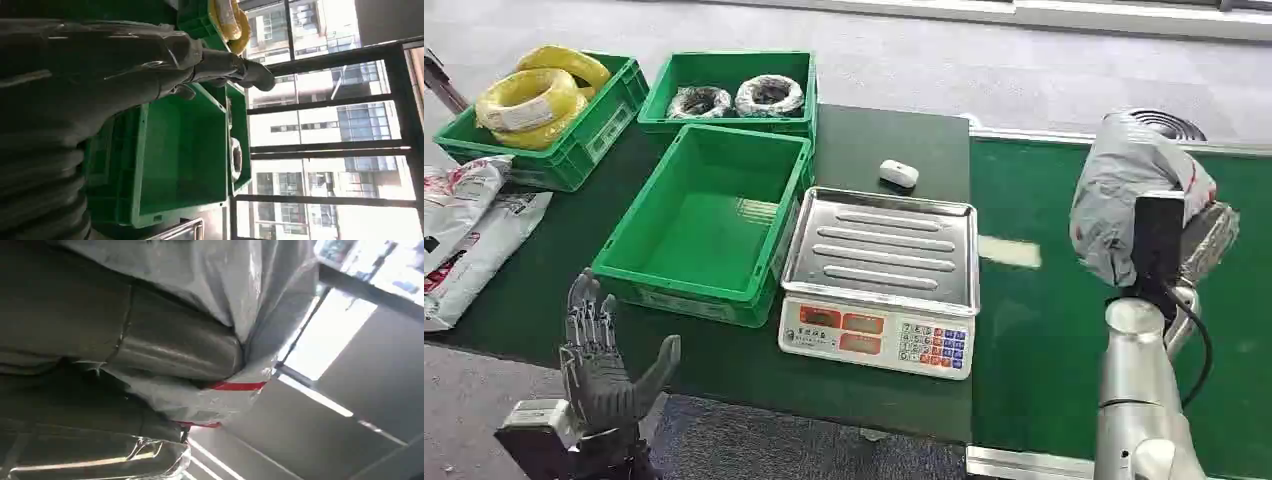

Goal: Moved the parcel from conveyor to table for the left to box.

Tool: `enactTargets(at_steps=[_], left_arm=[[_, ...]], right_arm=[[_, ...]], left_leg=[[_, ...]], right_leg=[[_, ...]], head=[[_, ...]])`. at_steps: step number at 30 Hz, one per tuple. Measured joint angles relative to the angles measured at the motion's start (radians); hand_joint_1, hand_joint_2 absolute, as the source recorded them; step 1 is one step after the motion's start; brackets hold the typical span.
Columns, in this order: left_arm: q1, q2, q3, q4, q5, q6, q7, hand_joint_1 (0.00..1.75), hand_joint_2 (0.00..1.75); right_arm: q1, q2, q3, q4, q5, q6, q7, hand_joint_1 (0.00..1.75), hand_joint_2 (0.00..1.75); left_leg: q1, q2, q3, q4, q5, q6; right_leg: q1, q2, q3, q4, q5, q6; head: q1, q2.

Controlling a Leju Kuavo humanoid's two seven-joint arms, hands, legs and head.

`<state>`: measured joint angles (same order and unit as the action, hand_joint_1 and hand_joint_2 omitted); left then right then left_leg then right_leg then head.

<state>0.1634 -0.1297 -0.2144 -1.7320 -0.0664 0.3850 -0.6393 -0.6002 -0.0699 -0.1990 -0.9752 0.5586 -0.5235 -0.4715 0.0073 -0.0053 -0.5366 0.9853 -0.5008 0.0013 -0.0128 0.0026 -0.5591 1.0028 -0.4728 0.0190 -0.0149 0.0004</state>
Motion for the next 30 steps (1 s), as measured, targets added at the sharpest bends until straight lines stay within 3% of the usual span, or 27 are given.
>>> enactTargets(at_steps=[5,10,12,13,18,22,30], left_arm=[[-0.043,0.003,-0.009,0.034,0.003,-0.032,-0.009,0.0,1.75],[-0.089,0.002,-0.02,0.065,0.003,-0.054,-0.004,0.0,1.75],[-0.108,0.002,-0.02,0.073,-0.001,-0.063,0.009,0.0,1.75],[-0.116,0.002,-0.019,0.077,-0.004,-0.067,0.015,0.0,1.75],[-0.131,0.002,-0.018,0.086,-0.01,-0.075,0.026,0.0,1.75],[-0.128,0.002,-0.017,0.086,-0.018,-0.087,0.029,0.0,1.75],[-0.148,0.003,-0.026,0.096,-0.058,-0.117,0.03,0.0,1.75]], right_arm=[[0.001,0.034,0.184,-0.087,0.146,0.051,0.033,1.75,0.0],[-0.018,0.052,0.303,-0.067,0.27,0.286,0.184,1.75,0.0],[-0.04,0.056,0.33,-0.009,0.28,0.348,0.198,1.75,0.0],[-0.052,0.058,0.338,0.021,0.28,0.372,0.195,0.0,0.0],[-0.101,0.063,0.368,0.16,0.275,0.457,0.175,0.0,0.0],[-0.105,0.066,0.368,0.241,0.191,0.541,0.093,0.0,0.0],[-0.073,0.079,0.354,0.235,0.021,0.63,0.014,0.0,0.0]], left_leg=[[0.0,0.0,0.0,0.0,0.001,0.0],[0.0,0.0,0.0,0.0,0.001,0.0],[0.0,-0.001,0.0,0.0,0.001,0.0],[0.0,-0.001,0.0,0.0,0.001,0.0],[0.0,-0.001,0.0,0.0,0.001,0.0],[0.0,-0.001,-0.001,0.0,0.001,0.0],[0.0,-0.001,0.0,0.0,0.001,0.0]], right_leg=[[0.0,0.0,0.0,0.0,0.0,0.0],[0.0,0.0,0.0,0.0,0.0,0.0],[0.0,-0.001,0.0,0.0,0.0,0.0],[0.0,-0.001,0.0,0.0,0.0,0.0],[0.0,-0.001,0.0,0.0,0.0,0.0],[0.0,-0.001,0.0,0.0,0.0,0.0],[0.0,-0.001,0.0,0.0,0.0,0.0]], head=[[0.0,0.0],[0.0,0.0],[0.0,0.0],[0.0,0.0],[0.0,0.0],[0.0,0.0],[0.0,0.0]])
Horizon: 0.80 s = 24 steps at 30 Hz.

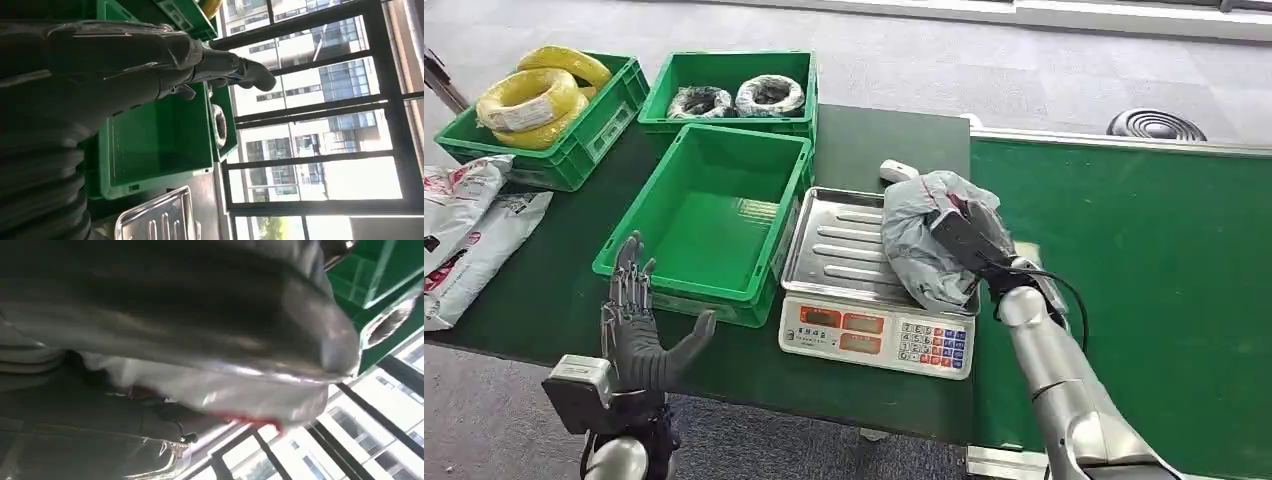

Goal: Moved the parcel from conveyor to table for the left to box.

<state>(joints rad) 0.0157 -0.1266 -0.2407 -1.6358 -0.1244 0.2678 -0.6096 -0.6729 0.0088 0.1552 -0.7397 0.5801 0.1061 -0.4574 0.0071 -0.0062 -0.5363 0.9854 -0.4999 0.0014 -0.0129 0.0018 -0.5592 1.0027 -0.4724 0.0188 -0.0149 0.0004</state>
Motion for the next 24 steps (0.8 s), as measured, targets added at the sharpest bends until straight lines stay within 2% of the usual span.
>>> enactTargets(at_steps=[5,14,18,20,24], left_arm=[[-0.064,0.006,-0.044,0.025,-0.023,-0.046,0.055,0.0,1.75],[-0.216,0.007,-0.103,0.101,-0.087,-0.056,0.149,0.0,1.75],[-0.287,0.008,-0.124,0.142,-0.123,-0.039,0.219,0.0,1.75],[-0.319,0.008,-0.139,0.171,-0.143,-0.036,0.254,0.0,1.75],[-0.407,-0.002,-0.182,0.277,-0.198,-0.048,0.333,0.0,1.75]], right_arm=[[0.006,0.027,-0.005,-0.062,-0.105,0.111,0.043,0.0,0.0],[0.005,0.052,0.042,-0.187,-0.131,0.07,0.108,0.0,0.0],[0.01,0.045,0.052,-0.27,-0.086,-0.056,0.15,0.0,0.0],[0.03,0.035,0.052,-0.318,-0.049,-0.162,0.156,0.0,0.0],[0.157,-0.009,0.007,-0.463,-0.144,-0.323,0.073,0.0,0.0]], left_leg=[[0.0,0.0,0.0,0.0,0.0,0.0],[0.0,0.0,0.0,0.0,0.0,0.0],[0.0,0.0,0.0,0.001,0.0,0.0],[0.0,0.0,0.0,0.001,0.0,0.0],[0.0,-0.005,0.0,0.001,0.0,0.0]], right_leg=[[0.0,0.0,0.0,0.0,0.0,0.0],[0.0,0.0,0.0,0.0,0.0,0.0],[0.0,0.0,-0.001,0.0,0.0,0.0],[0.0,0.0,-0.001,0.0,0.0,0.0],[0.0,-0.004,0.0,-0.001,0.0,0.0]], head=[[0.0,0.0],[0.0,0.0],[0.0,0.0],[0.0,0.0],[0.0,0.0]])
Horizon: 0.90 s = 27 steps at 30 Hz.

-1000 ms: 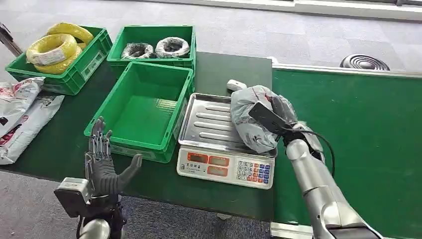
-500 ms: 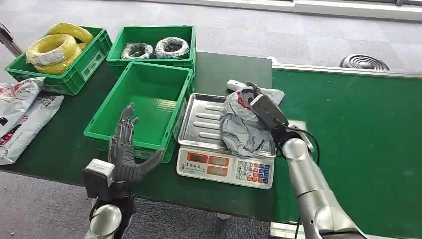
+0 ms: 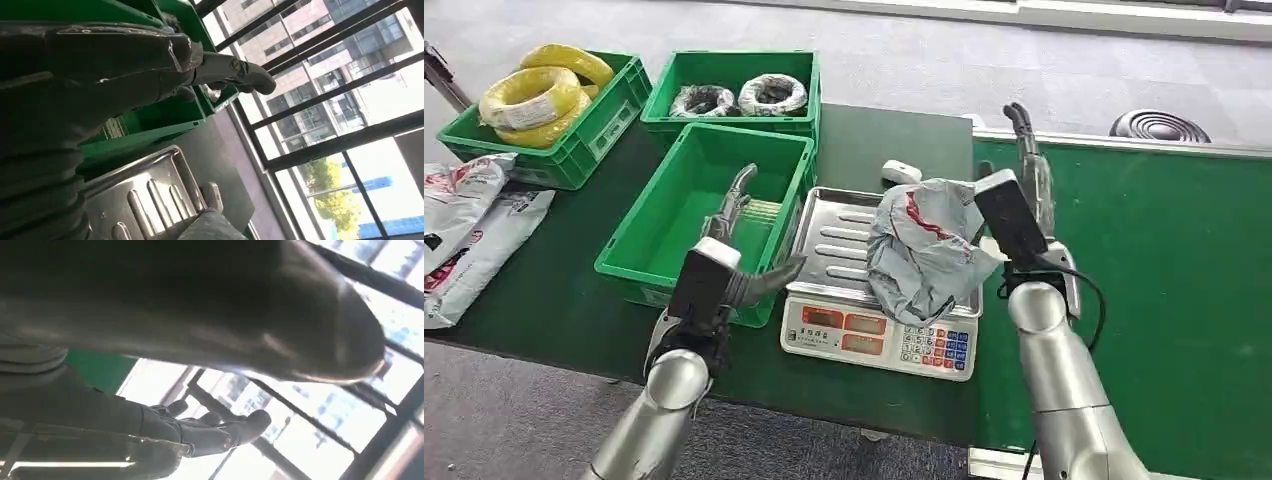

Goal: Moved the parcel from conveyor to table for the left to box.

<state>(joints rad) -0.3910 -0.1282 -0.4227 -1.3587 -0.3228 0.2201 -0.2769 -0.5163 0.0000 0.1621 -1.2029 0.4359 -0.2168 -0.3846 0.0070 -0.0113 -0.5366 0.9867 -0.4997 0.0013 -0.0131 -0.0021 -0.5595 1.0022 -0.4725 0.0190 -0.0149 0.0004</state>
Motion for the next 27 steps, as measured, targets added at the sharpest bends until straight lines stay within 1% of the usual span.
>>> enactTargets(at_steps=[1,3,5,9,13,15,16,17,18,23,27], left_arm=[[-0.018,-0.005,-0.008,0.025,-0.012,-0.004,0.013,0.0,1.75],[-0.077,-0.023,-0.032,0.108,-0.044,-0.016,0.048,0.0,1.75],[-0.128,-0.042,-0.049,0.189,-0.074,-0.026,0.075,0.0,1.75],[-0.223,-0.096,-0.084,0.362,-0.109,-0.055,0.096,0.0,1.75],[-0.295,-0.165,-0.118,0.516,-0.101,-0.072,0.118,0.0,1.75],[-0.321,-0.191,-0.168,0.566,-0.055,-0.063,0.158,0.0,1.75],[-0.336,-0.198,-0.2,0.588,-0.037,-0.056,0.181,0.05,1.75],[-0.348,-0.205,-0.242,0.608,-0.016,-0.043,0.212,0.05,1.75],[-0.36,-0.209,-0.282,0.625,0.005,-0.032,0.234,1.73,1.75],[-0.42,-0.223,-0.501,0.716,0.018,0.029,0.386,1.75,1.75],[-0.451,-0.224,-0.62,0.776,0.017,0.057,0.424,1.75,1.75]], right_arm=[[0.035,-0.009,-0.018,-0.031,-0.021,-0.026,-0.02,0.0,0.0],[0.143,-0.022,-0.073,-0.118,-0.074,-0.089,-0.067,0.0,0.0],[0.241,-0.023,-0.126,-0.194,-0.096,-0.139,-0.095,0.0,0.0],[0.408,-0.01,-0.208,-0.322,-0.128,-0.175,-0.109,0.0,0.0],[0.519,0.029,-0.254,-0.412,-0.125,-0.176,-0.108,0.0,0.0],[0.553,0.054,-0.267,-0.448,-0.116,-0.164,-0.11,0.0,0.0],[0.566,0.063,-0.272,-0.464,-0.11,-0.16,-0.112,0.0,0.0],[0.574,0.072,-0.274,-0.48,-0.105,-0.151,-0.115,0.0,0.0],[0.581,0.08,-0.275,-0.493,-0.101,-0.143,-0.117,0.0,0.0],[0.586,0.116,-0.27,-0.547,-0.084,-0.128,-0.126,0.0,0.0],[0.585,0.133,-0.256,-0.572,-0.077,-0.131,-0.125,0.0,0.0]], left_leg=[[0.0,0.0,-0.001,0.0,0.0,0.0],[0.0,-0.001,-0.002,0.0,0.0,0.0],[-0.001,0.0,-0.003,0.0,0.0,0.0],[0.0,0.0,-0.004,0.0,-0.001,0.0],[0.0,0.0,-0.004,0.0,-0.001,0.0],[0.0,0.001,-0.004,0.0,-0.001,0.0],[0.0,0.001,-0.004,0.0,-0.001,0.0],[0.0,0.001,-0.004,0.0,-0.001,0.0],[0.0,0.001,-0.004,0.0,-0.001,0.0],[0.0,0.001,-0.004,0.0,0.0,0.0],[0.0,0.001,-0.004,0.0,0.0,0.0]], right_leg=[[0.0,0.0,0.0,0.0,0.0,0.0],[0.0,-0.001,0.0,-0.001,0.0,0.0],[0.0,-0.001,-0.001,-0.001,0.0,0.0],[0.0,0.0,-0.002,-0.001,0.0,0.0],[0.0,0.0,-0.003,-0.001,0.0,0.0],[0.0,0.0,-0.003,-0.001,0.0,0.0],[0.0,0.0,-0.003,-0.001,0.0,0.0],[0.0,0.001,-0.003,-0.001,0.0,0.0],[0.0,0.001,-0.003,-0.001,0.0,0.0],[0.0,0.001,-0.002,-0.001,0.0,0.0],[0.0,0.001,-0.002,-0.001,0.0,0.0]], head=[[0.0,0.0],[0.001,0.0],[0.0,0.0],[0.0,0.0],[0.0,0.0],[0.0,0.0],[0.0,0.0],[0.0,0.0],[0.0,0.0],[0.0,0.0],[0.0,0.0]])
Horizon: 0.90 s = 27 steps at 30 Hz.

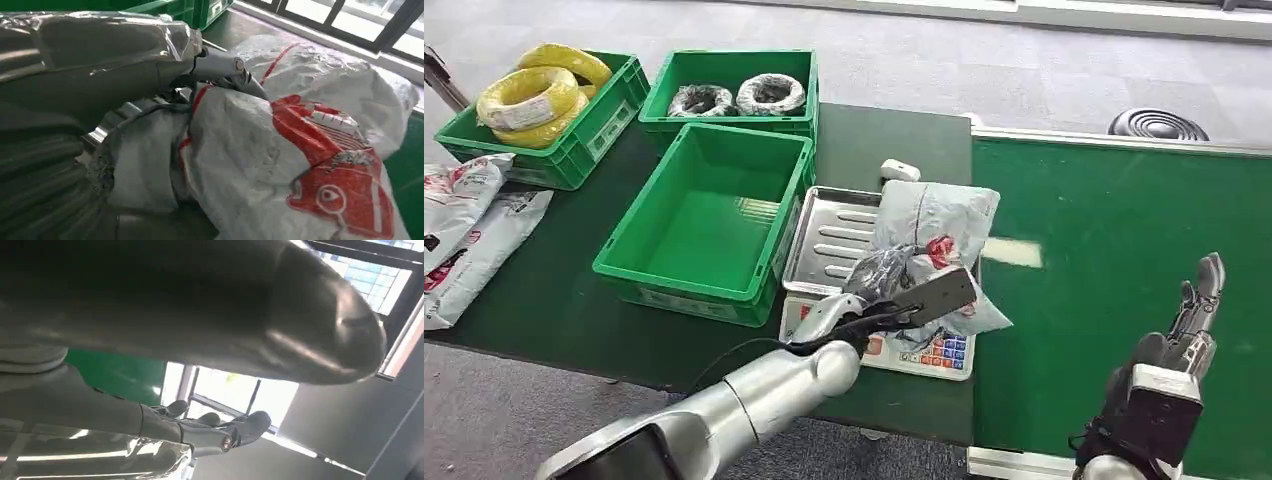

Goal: Moved the parcel from conveyor to table for the left to box.

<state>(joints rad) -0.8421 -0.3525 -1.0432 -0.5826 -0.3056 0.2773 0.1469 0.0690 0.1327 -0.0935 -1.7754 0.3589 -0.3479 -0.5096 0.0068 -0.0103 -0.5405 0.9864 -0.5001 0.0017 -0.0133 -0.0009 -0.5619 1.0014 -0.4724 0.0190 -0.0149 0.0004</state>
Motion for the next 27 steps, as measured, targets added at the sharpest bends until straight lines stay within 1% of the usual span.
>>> enactTargets(at_steps=[5,10,13,15,18,20,27], left_arm=[[-0.034,0.0,-0.068,0.052,-0.017,0.085,0.007,1.75,1.75],[-0.068,-0.001,-0.095,0.097,-0.065,0.161,0.013,1.75,1.75],[-0.083,0.0,-0.084,0.121,-0.068,0.205,-0.026,1.75,1.75],[-0.092,0.0,-0.056,0.132,-0.06,0.25,-0.073,1.75,1.75],[-0.113,0.003,0.035,0.134,-0.067,0.298,-0.165,1.75,1.75],[-0.126,0.015,0.13,0.102,-0.119,0.306,-0.195,1.75,1.75],[-0.157,0.087,0.491,-0.093,-0.317,0.277,-0.202,1.75,1.75]], right_arm=[[-0.001,0.012,0.011,-0.005,0.001,-0.006,0.009,0.0,0.0],[-0.008,0.022,0.023,-0.007,0.002,-0.005,0.019,0.0,0.0],[-0.017,0.029,0.024,-0.007,0.006,0.002,0.028,0.0,0.0],[-0.02,0.033,0.024,-0.007,0.011,0.002,0.032,0.0,0.0],[-0.019,0.037,0.024,-0.007,0.015,-0.001,0.036,0.0,0.0],[-0.016,0.038,0.024,-0.007,0.016,-0.003,0.035,0.0,0.0],[0.006,0.041,0.02,-0.006,0.002,0.0,0.035,0.0,0.0]], left_leg=[[0.0,0.0,0.0,0.0,0.0,0.0],[0.0,0.0,0.0,0.0,0.0,0.0],[0.0,0.0,0.0,0.0,0.0,0.0],[0.0,0.0,0.0,0.0,0.0,0.0],[0.0,0.0,0.0,0.0,0.0,0.0],[0.0,0.001,0.0,0.0,0.0,0.0],[0.0,0.004,0.0,0.0,0.0,0.0]], right_leg=[[0.0,0.0,0.0,0.0,0.0,0.0],[0.0,0.0,0.0,0.0,0.0,0.0],[0.0,0.0,0.0,0.0,0.0,0.0],[0.0,0.0,0.0,0.0,0.0,0.0],[0.0,0.0,0.0,0.0,0.0,0.0],[0.0,0.001,0.0,0.001,0.0,0.0],[0.001,0.002,-0.001,0.001,0.0,0.0]], head=[[0.0,0.0],[0.0,0.0],[0.0,0.0],[0.0,0.0],[0.0,0.0],[0.0,0.0],[0.0,0.0]])
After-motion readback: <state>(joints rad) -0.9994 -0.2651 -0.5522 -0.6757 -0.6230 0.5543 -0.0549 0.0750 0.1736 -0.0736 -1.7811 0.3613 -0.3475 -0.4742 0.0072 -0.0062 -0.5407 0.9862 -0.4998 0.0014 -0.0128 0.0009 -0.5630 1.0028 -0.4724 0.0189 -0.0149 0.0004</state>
